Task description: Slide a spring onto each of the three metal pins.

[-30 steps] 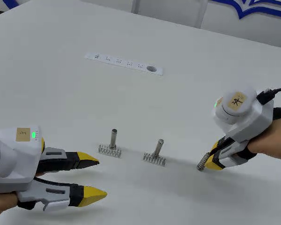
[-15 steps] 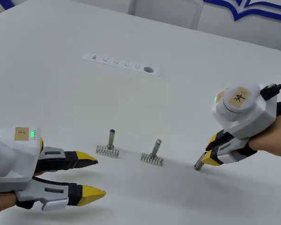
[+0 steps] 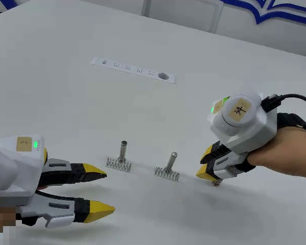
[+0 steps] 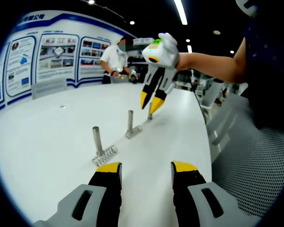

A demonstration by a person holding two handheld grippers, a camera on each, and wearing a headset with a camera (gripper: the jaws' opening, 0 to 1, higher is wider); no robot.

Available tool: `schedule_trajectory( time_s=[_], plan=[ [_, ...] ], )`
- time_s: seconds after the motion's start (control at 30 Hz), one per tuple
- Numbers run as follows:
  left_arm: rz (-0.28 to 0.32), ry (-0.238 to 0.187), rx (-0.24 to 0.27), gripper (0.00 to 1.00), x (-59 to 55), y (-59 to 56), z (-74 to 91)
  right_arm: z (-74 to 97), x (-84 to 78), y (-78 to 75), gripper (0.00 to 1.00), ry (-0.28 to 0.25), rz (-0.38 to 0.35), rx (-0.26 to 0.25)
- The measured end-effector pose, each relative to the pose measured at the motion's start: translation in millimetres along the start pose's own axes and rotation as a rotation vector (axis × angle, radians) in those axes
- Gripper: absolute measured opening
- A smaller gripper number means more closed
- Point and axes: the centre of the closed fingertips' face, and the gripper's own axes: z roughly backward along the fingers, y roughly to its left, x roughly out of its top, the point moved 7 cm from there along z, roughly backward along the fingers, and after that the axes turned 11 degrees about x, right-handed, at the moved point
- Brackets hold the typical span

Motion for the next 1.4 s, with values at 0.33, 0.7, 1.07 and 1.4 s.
schedule_trajectory(
  time_s=[0.33,0.7,1.07,1.4],
  plan=[
    [0.004,0.004,0.001,0.42,-0.6,0.2,-1.3,-25.0,9.3,0.6,0.17,-0.010,0.044,0.031],
    [0.008,0.013,0.005,0.42,-2.6,0.4,-1.0,-40.4,11.8,-1.3,0.15,-0.019,0.072,0.046],
    [0.012,0.020,0.009,0.41,-3.4,0.9,-0.7,-47.1,12.6,-1.6,0.12,-0.014,0.096,0.061],
    [0.011,0.019,0.006,0.41,-2.5,0.1,-1.2,-45.7,10.2,2.3,0.12,0.003,0.065,0.077]
  ],
)
